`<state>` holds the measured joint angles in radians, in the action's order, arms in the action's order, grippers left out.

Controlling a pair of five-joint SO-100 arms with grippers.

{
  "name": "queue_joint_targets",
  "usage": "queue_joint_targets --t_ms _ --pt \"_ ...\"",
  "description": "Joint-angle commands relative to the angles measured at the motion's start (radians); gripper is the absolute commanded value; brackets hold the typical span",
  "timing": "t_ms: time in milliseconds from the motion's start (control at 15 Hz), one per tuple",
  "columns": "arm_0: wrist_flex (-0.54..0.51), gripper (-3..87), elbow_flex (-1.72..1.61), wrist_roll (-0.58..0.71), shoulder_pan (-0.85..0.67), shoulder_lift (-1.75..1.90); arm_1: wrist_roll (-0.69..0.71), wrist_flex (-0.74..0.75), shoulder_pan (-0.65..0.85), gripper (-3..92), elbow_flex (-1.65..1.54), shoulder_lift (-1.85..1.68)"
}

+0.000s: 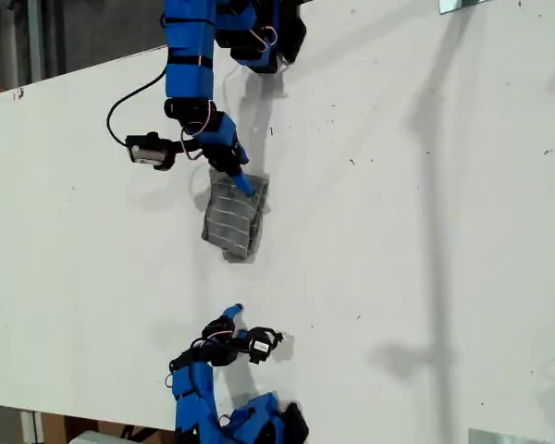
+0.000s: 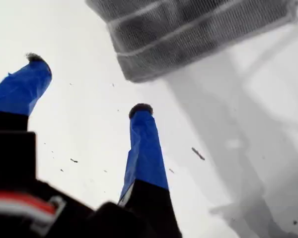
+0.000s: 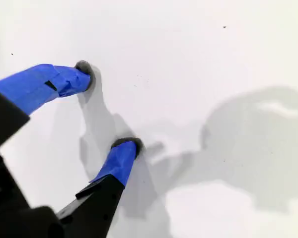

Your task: Grasp corners of a square towel and fold twice.

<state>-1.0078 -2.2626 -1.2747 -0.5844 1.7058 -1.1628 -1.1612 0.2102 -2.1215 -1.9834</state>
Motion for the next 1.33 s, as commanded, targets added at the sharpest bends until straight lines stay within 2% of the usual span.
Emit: queue_joint_targets --t_ms 0,133,267,333,400,533,600,800,867,933,1000,1067,1200,1267 --pt "0.012 23.1 -0.003 0.028 -0.006 0.054 -0.129 0.04 -0.048 35.7 -0.209 -0.282" --pt "0.091 23.1 -0.152 0.064 -0.021 0.233 -0.216 0.054 -0.106 35.4 -0.419 -0.604" --pt "0.19 23.0 -0.459 -0.008 0.078 0.684 -0.279 0.058 -0.183 35.4 -0.528 -0.793" --pt "0.166 22.8 -0.589 -0.074 0.15 0.923 -0.299 0.064 -0.218 35.6 -0.534 -0.805" --pt "0.072 22.5 -0.684 -0.141 0.209 1.16 -0.301 0.107 -0.245 35.5 -0.554 -0.816" --pt "-0.242 22.1 -0.792 -0.236 0.305 1.683 -0.333 0.209 -0.29 35.5 -0.632 -0.874" --pt "-0.333 22.2 -0.793 -0.262 0.333 1.769 -0.365 0.224 -0.299 35.6 -0.667 -0.893" --pt "-0.314 21.7 -0.841 -0.305 0.407 1.767 -0.541 0.189 -0.33 34.3 -0.752 -0.91" --pt "-0.319 21.7 -0.845 -0.319 0.413 1.752 -0.632 0.118 -0.367 32.7 -0.762 -0.914" --pt "-0.319 21.7 -0.845 -0.293 0.428 1.759 -0.788 0.005 -0.419 30.6 -0.772 -0.943" --pt "-0.316 19.6 -0.845 -0.296 0.468 1.766 -0.782 -0.1 -0.426 21.8 -0.779 -1.034" --pt "-0.305 15.8 -0.853 -0.184 0.494 1.766 -0.647 -0.178 -0.417 21.3 -0.784 -1.193" --pt "-0.298 15.3 -0.853 0.242 0.494 1.766 -0.282 -0.321 -0.408 20.6 -0.709 -1.298" --pt "-0.299 15.1 -0.854 0.232 0.495 1.766 -0.288 -0.331 -0.416 20.2 -0.703 -1.31"
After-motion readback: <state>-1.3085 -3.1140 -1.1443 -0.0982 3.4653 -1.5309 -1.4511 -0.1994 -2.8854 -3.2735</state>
